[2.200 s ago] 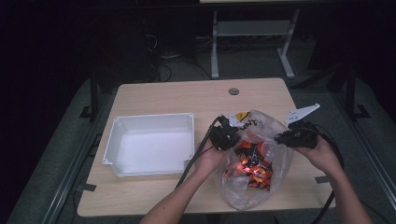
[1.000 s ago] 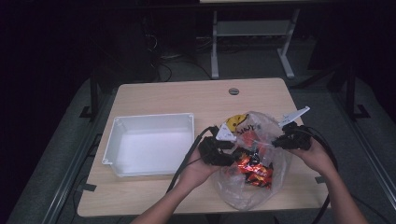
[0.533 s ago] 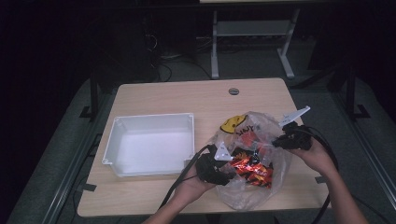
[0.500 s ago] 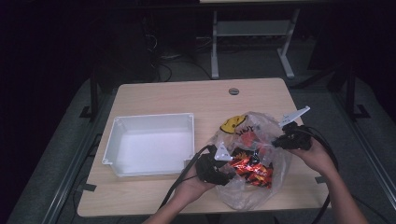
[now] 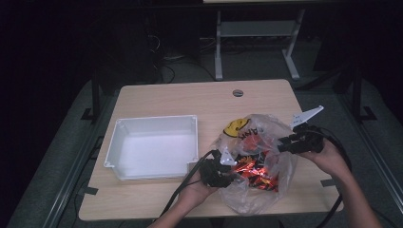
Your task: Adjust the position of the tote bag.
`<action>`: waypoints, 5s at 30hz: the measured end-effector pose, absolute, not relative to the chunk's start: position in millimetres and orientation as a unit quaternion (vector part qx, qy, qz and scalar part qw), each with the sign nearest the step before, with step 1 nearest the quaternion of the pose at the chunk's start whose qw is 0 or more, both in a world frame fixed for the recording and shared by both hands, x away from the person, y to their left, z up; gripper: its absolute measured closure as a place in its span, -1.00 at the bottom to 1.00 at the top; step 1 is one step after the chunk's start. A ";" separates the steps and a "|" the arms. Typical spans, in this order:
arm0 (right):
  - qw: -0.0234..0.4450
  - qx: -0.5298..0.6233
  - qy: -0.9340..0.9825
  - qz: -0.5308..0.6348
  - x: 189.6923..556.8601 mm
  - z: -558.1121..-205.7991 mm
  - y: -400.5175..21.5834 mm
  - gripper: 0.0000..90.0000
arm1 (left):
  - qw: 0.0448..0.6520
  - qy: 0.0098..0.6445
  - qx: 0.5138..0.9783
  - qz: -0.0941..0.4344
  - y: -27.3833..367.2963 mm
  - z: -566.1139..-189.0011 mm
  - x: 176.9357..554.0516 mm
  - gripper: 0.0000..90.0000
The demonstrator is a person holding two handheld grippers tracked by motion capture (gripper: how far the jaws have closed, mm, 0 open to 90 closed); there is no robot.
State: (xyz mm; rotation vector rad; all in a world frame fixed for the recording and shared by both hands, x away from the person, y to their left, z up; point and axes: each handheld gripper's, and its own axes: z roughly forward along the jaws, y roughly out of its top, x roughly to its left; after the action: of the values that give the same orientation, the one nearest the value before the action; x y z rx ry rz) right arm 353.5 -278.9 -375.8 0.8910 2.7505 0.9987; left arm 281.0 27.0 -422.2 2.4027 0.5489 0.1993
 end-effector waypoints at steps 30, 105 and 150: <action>0.052 0.265 0.916 0.297 352.0 -381.3 -261.8 0.70 | 0.382 0.193 0.903 0.034 25.3 -391.4 284.8 -0.10; 0.020 0.259 0.919 0.297 329.1 -422.9 -252.1 0.97 | 0.300 0.215 0.924 0.103 1.4 -415.4 313.8 1.00; 0.052 0.405 0.870 0.276 381.6 -449.6 -297.0 0.82 | 0.241 0.300 0.911 0.150 -25.6 -431.6 374.5 1.00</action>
State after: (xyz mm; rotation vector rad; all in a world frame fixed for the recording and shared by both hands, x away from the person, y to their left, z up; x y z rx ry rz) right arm 381.6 -297.0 -449.6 1.2328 2.6466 0.8397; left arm 374.5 -25.6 -431.6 2.4916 0.8197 0.4109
